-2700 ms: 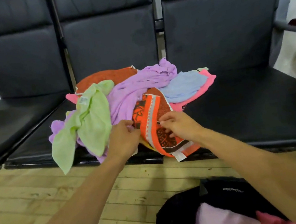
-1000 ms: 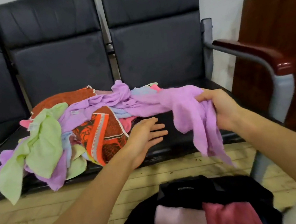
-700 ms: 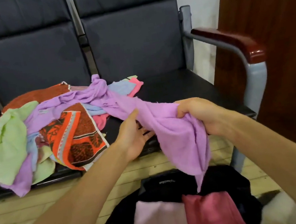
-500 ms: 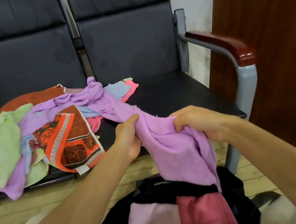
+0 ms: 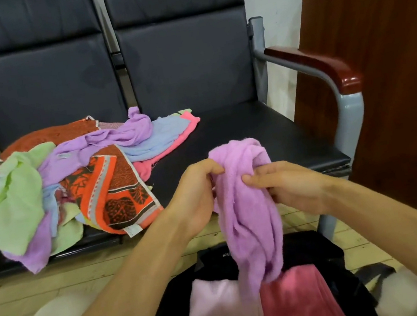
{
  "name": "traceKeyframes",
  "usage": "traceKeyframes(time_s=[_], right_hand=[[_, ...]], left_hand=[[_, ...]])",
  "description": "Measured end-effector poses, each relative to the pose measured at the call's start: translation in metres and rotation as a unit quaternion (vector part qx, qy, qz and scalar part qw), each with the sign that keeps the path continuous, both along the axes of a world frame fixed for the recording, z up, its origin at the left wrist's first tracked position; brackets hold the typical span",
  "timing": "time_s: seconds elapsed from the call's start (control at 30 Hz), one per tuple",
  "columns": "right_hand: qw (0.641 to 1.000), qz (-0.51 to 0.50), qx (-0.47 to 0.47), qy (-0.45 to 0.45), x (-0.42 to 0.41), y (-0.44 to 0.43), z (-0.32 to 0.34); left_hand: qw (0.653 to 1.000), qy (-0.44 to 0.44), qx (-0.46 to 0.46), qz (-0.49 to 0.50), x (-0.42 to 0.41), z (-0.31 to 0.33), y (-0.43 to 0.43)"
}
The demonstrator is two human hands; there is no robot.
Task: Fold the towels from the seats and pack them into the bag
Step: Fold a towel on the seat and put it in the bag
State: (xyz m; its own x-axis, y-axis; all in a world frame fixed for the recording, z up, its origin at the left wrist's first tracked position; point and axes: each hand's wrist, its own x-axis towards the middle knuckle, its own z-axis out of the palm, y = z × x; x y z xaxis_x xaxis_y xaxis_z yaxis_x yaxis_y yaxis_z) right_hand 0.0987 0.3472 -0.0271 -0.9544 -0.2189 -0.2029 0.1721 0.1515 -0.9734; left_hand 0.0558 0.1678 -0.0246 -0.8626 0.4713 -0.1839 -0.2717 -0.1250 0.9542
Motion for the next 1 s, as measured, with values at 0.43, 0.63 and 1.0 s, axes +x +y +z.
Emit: traceKeyframes(time_s=[0.43,0.63,1.0], right_hand=[[0.998,-0.024,0.002,-0.049,0.008,0.003,-0.004],[0.991,-0.073,0.046,-0.098,0.020,0.017,-0.003],[0.967,-0.118,0.223,0.030,0.014,0.030,-0.011]], left_hand=[[0.985,0.062,-0.157,-0.044,0.004,-0.006,-0.005],[0.965,0.115,-0.224,0.070,0.008,-0.004,-0.008],[0.956,0.035,-0.100,0.273,0.004,0.001,-0.017]])
